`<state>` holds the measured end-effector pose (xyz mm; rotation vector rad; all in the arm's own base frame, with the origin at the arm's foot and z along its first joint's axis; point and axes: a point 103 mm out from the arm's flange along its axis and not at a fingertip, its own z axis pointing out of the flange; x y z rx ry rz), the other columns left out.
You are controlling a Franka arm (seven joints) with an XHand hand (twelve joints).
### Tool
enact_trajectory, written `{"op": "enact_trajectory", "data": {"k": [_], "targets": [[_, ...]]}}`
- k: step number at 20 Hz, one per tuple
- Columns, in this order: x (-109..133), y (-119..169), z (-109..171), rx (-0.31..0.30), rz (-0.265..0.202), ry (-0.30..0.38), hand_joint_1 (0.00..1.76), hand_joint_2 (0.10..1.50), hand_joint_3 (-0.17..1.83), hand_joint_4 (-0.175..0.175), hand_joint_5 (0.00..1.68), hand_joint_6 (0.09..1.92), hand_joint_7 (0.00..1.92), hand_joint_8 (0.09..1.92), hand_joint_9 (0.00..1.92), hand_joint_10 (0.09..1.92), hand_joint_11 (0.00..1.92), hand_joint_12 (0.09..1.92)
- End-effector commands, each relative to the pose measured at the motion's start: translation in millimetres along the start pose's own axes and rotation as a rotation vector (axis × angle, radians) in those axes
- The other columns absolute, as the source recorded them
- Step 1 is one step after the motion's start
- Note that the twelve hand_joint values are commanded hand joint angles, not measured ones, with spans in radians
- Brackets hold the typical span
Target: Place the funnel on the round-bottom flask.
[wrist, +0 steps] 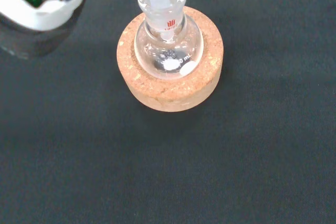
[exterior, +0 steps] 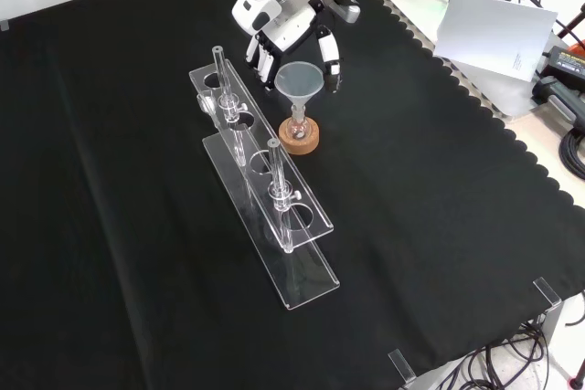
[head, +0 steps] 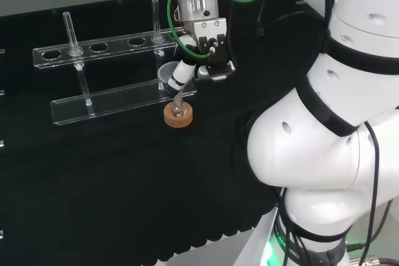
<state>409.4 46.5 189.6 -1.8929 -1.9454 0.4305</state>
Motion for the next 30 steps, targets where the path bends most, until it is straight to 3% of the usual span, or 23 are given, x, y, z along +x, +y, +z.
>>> {"op": "enact_trajectory", "data": {"k": [1, 12, 30], "targets": [[1.1, 0.1, 1.1, 0.002, 0.001, -0.001, 0.81, 0.7, 0.61, -0.023, 0.7, 0.92, 0.65, 0.91, 0.9, 0.68, 0.42, 1.34], [-0.1, -0.7, 2.8, -0.005, -0.01, 0.008, 0.81, 0.68, 0.62, -0.035, 0.55, 0.87, 0.52, 0.86, 0.8, 0.65, 0.4, 1.34], [5.7, 1.9, 2.3, 0.005, -0.015, -0.01, 0.8, 0.67, 0.62, -0.038, 0.5, 0.82, 0.46, 0.84, 0.75, 0.65, 0.37, 1.35]]}}
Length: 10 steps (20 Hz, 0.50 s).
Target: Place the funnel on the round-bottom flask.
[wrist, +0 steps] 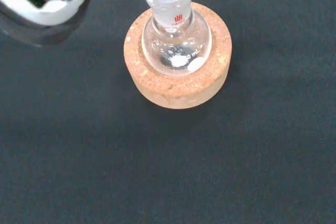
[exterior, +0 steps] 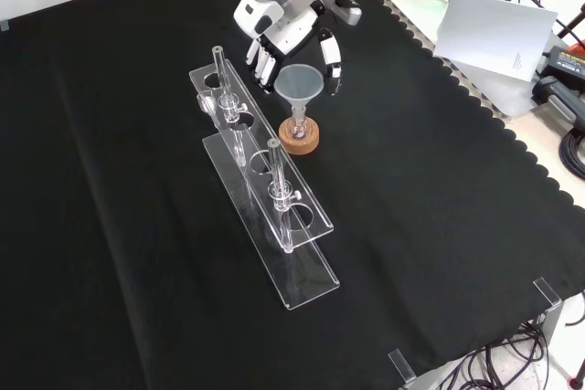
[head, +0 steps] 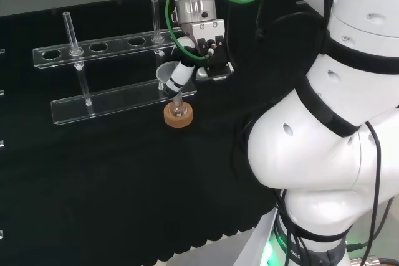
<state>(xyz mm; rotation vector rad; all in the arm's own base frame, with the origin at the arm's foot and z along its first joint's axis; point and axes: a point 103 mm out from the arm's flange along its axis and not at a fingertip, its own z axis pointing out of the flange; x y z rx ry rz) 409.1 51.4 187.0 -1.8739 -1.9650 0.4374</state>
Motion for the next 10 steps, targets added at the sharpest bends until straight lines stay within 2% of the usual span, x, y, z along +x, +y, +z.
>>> {"op": "enact_trajectory", "data": {"k": [1, 4, 5, 7, 10], "targets": [[2.2, 2.2, -0.9, 0.009, 0.004, -0.005, 0.8, 0.67, 0.62, -0.037, 0.5, 0.82, 0.46, 0.84, 0.75, 0.65, 0.37, 1.35], [11.1, 5.7, 0.6, 0.005, 0.015, -0.024, 0.8, 0.67, 0.61, -0.04, 0.45, 0.78, 0.36, 0.82, 0.68, 0.65, 0.34, 1.37], [11.8, 4.8, 0.3, 0.011, -0.004, -0.018, 0.8, 0.67, 0.61, -0.043, 0.41, 0.73, 0.3, 0.8, 0.63, 0.65, 0.32, 1.38], [7.7, 4.5, 0.6, 0.011, 0.0, -0.001, 0.79, 0.67, 0.6, -0.048, 0.35, 0.6, 0.2, 0.78, 0.53, 0.68, 0.27, 1.4], [6.0, 4.3, 1.2, 0.011, 0.009, -0.002, 0.79, 0.67, 0.6, -0.05, 0.33, 0.52, 0.16, 0.77, 0.48, 0.7, 0.24, 1.41]]}}
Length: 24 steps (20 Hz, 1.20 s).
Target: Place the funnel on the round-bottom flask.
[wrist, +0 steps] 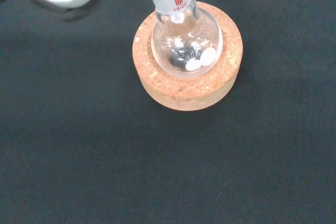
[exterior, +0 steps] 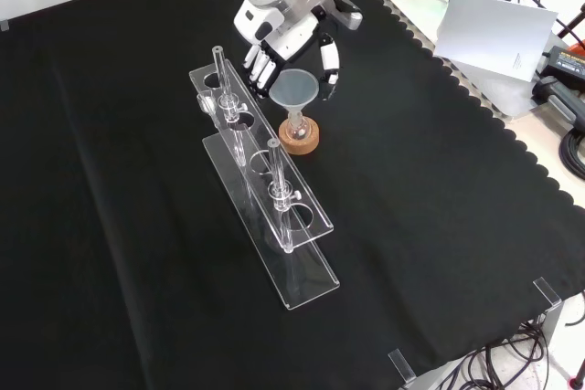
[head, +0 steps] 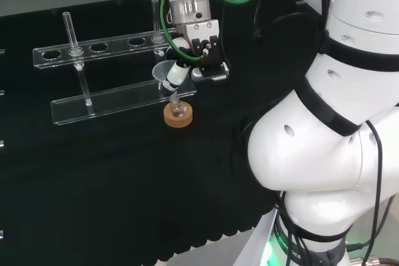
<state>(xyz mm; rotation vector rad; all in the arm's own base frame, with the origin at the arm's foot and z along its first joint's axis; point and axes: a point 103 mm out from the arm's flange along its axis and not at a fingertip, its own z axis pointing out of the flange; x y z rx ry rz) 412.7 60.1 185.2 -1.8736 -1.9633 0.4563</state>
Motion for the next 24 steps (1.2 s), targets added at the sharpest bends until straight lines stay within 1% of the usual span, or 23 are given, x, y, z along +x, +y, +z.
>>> {"op": "enact_trajectory", "data": {"k": [1, 3, 6, 8, 10, 12, 13, 21, 22, 24], "targets": [[-4, -1, 1, 0.007, 0.001, 0.0, 0.79, 0.66, 0.6, -0.05, 0.33, 0.51, 0.15, 0.77, 0.47, 0.7, 0.24, 1.41], [-5, -2, 1, 0.007, 0.005, -0.002, 0.79, 0.66, 0.6, -0.05, 0.34, 0.48, 0.15, 0.77, 0.47, 0.7, 0.23, 1.41], [-9, -4, 3, 0.003, 0.003, 0.017, 0.79, 0.66, 0.6, -0.05, 0.35, 0.44, 0.15, 0.77, 0.47, 0.7, 0.22, 1.42], [-12, -6, 5, -0.002, 0.011, 0.021, 0.79, 0.66, 0.6, -0.05, 0.36, 0.42, 0.15, 0.76, 0.47, 0.7, 0.22, 1.42], [-14, -8, 6, 0.006, 0.013, 0.022, 0.79, 0.66, 0.6, -0.05, 0.36, 0.42, 0.15, 0.76, 0.47, 0.7, 0.22, 1.42], [-16, -9, 8, 0.006, 0.012, 0.025, 0.79, 0.66, 0.6, -0.05, 0.36, 0.41, 0.16, 0.76, 0.46, 0.7, 0.21, 1.42], [-17, -10, 9, 0.009, 0.001, 0.027, 0.79, 0.66, 0.6, -0.05, 0.36, 0.41, 0.16, 0.76, 0.46, 0.7, 0.21, 1.42], [-13, -13, 13, 0.02, 0.005, 0.01, 0.79, 0.65, 0.59, -0.052, 0.35, 0.39, 0.15, 0.76, 0.46, 0.7, 0.21, 1.42], [-12, -13, 14, 0.02, 0.003, 0.008, 0.78, 0.65, 0.59, -0.054, 0.31, 0.34, 0.1, 0.75, 0.4, 0.7, 0.18, 1.43], [-12, -13, 14, 0.015, 0.001, 0.008, 0.75, 0.63, 0.55, -0.055, 0.19, 0.19, 0.03, 0.54, 0.21, 0.75, 0.08, 1.47]]}}
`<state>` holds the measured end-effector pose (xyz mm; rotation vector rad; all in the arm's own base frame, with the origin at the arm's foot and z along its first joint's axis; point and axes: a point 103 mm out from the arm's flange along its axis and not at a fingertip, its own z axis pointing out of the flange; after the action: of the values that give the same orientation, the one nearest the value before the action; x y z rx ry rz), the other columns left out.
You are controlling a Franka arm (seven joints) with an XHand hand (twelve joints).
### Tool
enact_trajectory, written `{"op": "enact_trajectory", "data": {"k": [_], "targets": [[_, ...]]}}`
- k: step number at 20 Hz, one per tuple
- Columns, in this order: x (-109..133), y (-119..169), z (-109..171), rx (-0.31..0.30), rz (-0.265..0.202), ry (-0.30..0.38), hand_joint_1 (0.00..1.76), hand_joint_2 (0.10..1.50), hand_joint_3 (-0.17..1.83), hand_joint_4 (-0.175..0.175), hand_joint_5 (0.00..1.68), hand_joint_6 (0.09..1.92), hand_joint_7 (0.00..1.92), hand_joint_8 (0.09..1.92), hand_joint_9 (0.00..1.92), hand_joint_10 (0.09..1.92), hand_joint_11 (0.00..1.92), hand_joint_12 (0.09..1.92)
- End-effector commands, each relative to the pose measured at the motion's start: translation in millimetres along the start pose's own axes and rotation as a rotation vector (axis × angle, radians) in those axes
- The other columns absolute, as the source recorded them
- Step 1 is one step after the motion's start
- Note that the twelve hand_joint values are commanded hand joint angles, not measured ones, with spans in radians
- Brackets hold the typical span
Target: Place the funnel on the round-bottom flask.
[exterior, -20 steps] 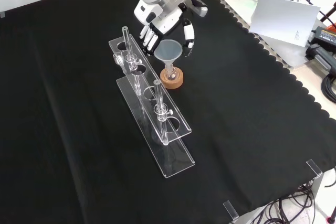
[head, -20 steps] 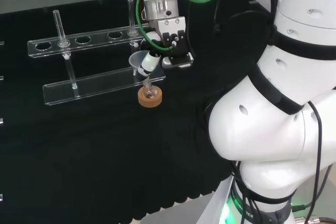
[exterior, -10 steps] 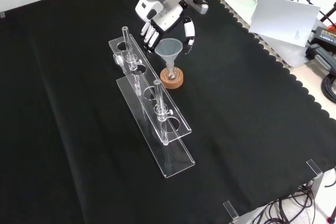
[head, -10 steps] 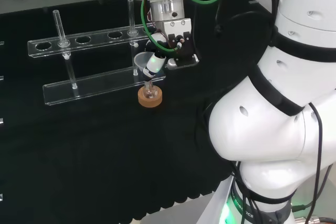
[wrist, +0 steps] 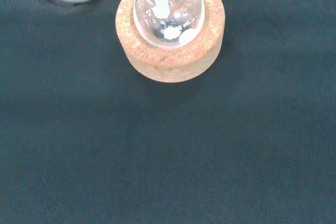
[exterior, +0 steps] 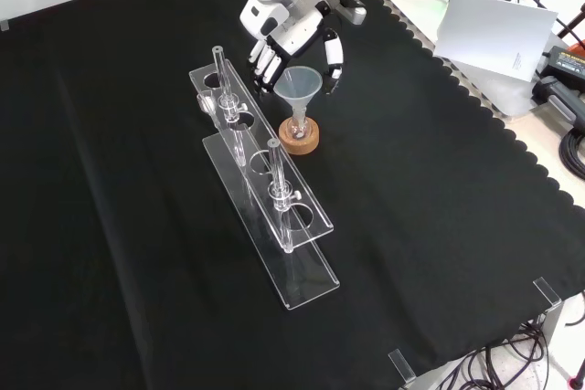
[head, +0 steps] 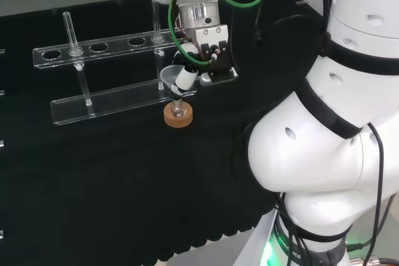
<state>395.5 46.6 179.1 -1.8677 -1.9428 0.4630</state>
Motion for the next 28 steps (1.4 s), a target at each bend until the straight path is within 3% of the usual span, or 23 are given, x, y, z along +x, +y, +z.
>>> {"op": "enact_trajectory", "data": {"k": [1, 4, 10, 11, 15, 20, 24, 28], "targets": [[0, -1, 1, 0.008, -0.005, 0.003, 0.74, 0.62, 0.53, -0.051, 0.14, 0.13, 0.01, 0.39, 0.13, 0.77, 0.04, 1.47], [-2, -2, 1, -0.005, -0.018, 0.011, 0.68, 0.61, 0.46, -0.043, 0.03, 0.09, 0.0, 0.09, 0.02, 0.71, 0.0, 1.43], [-6, -12, 0, -0.109, -0.121, 0.041, 0.51, 0.6, 0.24, -0.039, 0.0, 0.09, 0.0, 0.09, 0.0, 0.61, 0.0, 1.4], [-8, -17, -4, -0.162, -0.147, 0.047, 0.48, 0.6, 0.22, -0.039, 0.0, 0.09, 0.0, 0.09, 0.0, 0.63, 0.0, 1.4], [-21, -27, -18, -0.246, -0.208, 0.07, 0.44, 0.63, 0.13, -0.051, 0.07, 0.09, 0.1, 0.09, 0.05, 0.78, 0.0, 1.44], [-46, -38, -27, -0.309, -0.196, 0.078, 0.45, 0.68, 0.05, -0.059, 0.15, 0.09, 0.01, 0.57, 0.14, 0.8, 0.0, 1.48], [-62, -44, -34, -0.328, -0.181, 0.074, 0.48, 0.71, 0.05, -0.061, 0.19, 0.09, 0.01, 0.69, 0.19, 0.79, 0.0, 1.5], [-80, -50, -47, -0.315, -0.161, 0.027, 0.54, 0.73, 0.06, -0.06, 0.23, 0.09, 0.03, 0.71, 0.23, 0.79, 0.01, 1.51]]}}
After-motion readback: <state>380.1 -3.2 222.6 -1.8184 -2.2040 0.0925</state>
